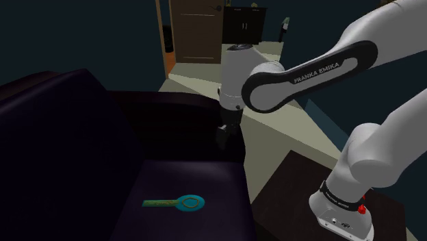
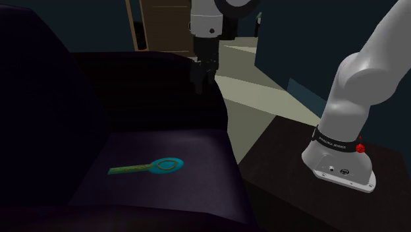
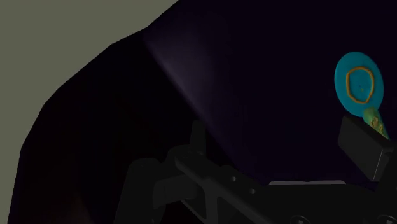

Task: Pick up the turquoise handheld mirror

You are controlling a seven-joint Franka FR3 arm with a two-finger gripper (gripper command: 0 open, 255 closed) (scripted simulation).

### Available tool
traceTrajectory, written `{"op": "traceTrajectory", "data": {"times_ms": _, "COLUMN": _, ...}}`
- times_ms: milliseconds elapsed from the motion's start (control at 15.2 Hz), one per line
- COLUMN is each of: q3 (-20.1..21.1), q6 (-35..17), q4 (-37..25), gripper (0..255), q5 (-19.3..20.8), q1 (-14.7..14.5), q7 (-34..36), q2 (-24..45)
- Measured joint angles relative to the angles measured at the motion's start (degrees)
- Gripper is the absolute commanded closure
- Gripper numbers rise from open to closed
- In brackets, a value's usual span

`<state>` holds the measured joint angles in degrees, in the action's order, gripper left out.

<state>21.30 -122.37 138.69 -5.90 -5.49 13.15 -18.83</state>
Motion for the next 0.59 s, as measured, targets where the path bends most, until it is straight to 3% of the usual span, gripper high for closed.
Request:
{"op": "traceTrajectory", "data": {"times_ms": 330, "q3": 4.8, "q6": -5.1, "q4": -3.5, "gripper": 0, "q5": 4.2, "q1": -0.4, "q7": 7.0, "q2": 9.9}}
{"op": "traceTrajectory", "data": {"times_ms": 594, "q3": 7.8, "q6": -7.6, "q4": -8.8, "gripper": 0, "q5": 10.4, "q1": -1.4, "q7": 14.4, "q2": 19.8}}
